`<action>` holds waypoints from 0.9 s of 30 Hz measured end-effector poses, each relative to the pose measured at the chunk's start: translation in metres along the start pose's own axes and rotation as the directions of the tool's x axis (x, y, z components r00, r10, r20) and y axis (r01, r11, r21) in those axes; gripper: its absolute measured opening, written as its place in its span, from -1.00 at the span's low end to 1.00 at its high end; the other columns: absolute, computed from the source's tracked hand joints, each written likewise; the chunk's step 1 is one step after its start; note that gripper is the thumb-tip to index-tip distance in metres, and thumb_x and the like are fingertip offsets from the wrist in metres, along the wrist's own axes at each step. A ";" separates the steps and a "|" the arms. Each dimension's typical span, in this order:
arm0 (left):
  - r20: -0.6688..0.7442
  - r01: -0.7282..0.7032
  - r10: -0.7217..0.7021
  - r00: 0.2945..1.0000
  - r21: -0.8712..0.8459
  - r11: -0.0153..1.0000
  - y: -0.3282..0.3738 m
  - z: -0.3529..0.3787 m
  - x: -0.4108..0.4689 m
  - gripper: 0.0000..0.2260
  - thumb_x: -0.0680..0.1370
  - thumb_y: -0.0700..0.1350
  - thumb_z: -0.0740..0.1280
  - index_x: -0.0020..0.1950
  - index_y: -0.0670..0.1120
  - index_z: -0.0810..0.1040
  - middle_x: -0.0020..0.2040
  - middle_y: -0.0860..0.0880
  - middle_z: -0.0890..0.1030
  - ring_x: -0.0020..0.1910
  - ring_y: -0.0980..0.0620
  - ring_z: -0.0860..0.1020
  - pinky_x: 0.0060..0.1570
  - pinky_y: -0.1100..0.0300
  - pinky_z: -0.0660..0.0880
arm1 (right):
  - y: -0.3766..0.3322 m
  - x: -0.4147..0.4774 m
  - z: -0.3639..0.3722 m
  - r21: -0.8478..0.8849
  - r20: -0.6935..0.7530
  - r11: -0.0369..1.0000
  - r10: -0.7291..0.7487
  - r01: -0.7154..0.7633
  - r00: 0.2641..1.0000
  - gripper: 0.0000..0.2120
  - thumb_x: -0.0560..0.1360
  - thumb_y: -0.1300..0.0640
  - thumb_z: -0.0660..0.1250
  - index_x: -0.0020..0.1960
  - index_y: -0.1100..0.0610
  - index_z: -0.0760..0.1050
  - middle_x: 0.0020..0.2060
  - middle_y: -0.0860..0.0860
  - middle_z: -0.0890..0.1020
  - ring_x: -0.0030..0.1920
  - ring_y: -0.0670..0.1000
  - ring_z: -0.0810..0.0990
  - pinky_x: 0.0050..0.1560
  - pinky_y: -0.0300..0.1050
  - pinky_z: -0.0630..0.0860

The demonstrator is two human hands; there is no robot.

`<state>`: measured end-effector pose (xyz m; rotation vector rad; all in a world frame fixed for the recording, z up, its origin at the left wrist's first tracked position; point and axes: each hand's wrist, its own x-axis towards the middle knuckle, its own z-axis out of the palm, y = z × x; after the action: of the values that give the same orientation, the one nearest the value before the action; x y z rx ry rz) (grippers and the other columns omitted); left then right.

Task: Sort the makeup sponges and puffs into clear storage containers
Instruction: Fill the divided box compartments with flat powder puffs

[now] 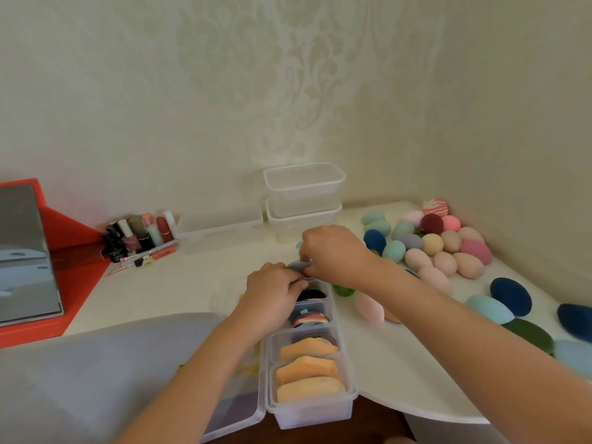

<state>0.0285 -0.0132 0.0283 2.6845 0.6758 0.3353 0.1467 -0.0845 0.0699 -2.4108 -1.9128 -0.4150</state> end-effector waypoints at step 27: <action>0.030 -0.003 0.003 1.000 -0.006 1.000 0.003 0.003 -0.008 -0.73 0.61 -0.01 0.17 0.23 0.01 0.56 0.18 -0.06 0.56 0.22 -0.07 0.42 0.22 -0.02 0.34 | -0.020 0.028 -0.018 -0.143 0.637 0.981 -0.007 0.127 0.771 -0.71 0.55 0.26 0.17 -0.35 0.15 0.36 -0.39 -0.01 0.38 -0.43 -0.05 0.30 -0.44 -0.26 0.23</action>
<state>0.0234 -0.0205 0.0253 2.6796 0.6609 0.2968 0.1301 -0.0570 0.0911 -2.8659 -2.2832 0.3073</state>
